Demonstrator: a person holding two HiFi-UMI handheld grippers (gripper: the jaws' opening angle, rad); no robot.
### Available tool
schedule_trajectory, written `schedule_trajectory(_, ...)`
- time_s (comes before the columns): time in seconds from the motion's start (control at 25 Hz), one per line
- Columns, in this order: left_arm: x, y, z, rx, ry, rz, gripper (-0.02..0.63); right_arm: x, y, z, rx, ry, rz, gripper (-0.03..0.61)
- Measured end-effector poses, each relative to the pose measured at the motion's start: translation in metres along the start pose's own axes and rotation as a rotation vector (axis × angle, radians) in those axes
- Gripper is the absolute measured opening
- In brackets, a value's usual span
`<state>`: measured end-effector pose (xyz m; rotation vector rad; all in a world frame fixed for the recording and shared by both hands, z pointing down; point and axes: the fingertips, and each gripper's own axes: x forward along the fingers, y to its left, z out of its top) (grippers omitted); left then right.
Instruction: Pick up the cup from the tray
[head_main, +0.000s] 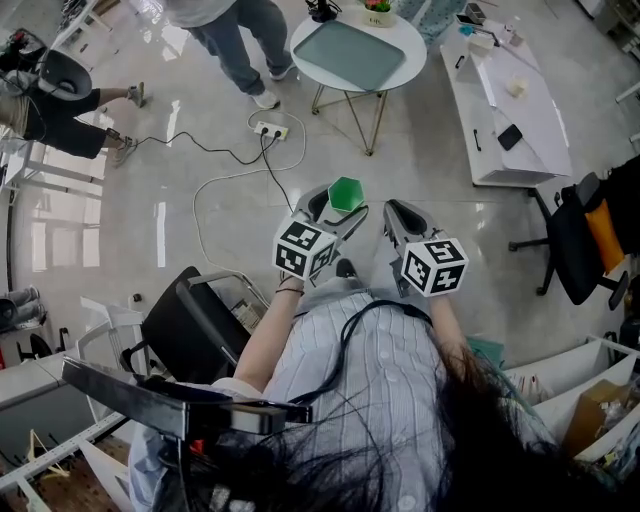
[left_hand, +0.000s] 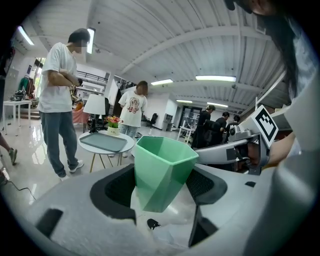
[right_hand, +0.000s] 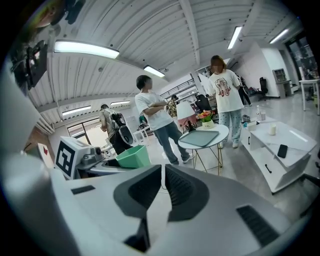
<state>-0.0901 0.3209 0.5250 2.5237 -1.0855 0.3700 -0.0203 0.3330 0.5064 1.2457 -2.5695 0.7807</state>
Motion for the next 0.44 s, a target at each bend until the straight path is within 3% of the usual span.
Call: schedule_trajectory(0.44,0.0013,-0.0040,-0.0021,-0.007,0.002,-0.006,0.324,-0.0021,0.0016,-0.0018,-0.006,0.009,0.005,0.043)
